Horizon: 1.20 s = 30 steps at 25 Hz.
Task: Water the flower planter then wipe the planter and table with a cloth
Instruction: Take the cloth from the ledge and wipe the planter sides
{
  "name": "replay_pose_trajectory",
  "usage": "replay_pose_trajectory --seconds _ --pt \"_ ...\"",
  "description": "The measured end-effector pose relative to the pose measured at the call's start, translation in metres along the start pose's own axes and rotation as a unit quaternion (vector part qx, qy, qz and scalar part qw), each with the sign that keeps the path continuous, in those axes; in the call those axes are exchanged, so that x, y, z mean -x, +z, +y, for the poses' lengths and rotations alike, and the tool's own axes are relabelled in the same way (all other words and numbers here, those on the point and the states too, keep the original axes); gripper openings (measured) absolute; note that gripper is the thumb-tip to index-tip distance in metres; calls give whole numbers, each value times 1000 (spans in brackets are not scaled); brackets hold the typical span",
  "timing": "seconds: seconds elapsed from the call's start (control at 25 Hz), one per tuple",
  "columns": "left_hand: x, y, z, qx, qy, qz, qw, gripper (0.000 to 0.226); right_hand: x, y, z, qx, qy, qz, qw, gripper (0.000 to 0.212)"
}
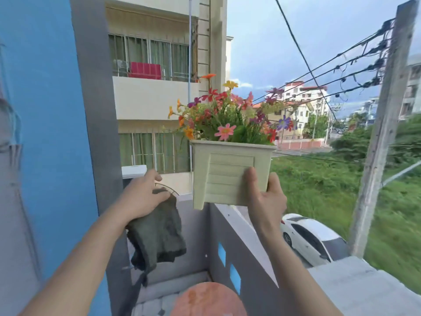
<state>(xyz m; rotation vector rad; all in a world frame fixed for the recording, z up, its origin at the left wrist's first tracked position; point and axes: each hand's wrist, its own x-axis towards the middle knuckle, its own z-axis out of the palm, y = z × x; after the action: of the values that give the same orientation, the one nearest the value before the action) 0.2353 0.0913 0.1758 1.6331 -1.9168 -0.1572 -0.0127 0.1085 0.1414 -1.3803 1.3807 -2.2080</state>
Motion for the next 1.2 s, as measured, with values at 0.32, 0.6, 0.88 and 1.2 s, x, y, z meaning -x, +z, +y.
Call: replay_pose_trajectory --seconds 0.32,0.6,0.88,1.2 --pt "13 16 77 256 138 378 879 45 9 7 -14 17 -7 29 999 52" --pt "6 55 65 171 204 367 892 44 7 10 -25 19 -46 39 998 55" --pt "22 85 70 104 181 274 939 54 -3 19 -37 -13 -64 28 997 60" --pt "-4 62 72 -57 196 387 899 61 0 35 -39 -69 -54 14 996 56"
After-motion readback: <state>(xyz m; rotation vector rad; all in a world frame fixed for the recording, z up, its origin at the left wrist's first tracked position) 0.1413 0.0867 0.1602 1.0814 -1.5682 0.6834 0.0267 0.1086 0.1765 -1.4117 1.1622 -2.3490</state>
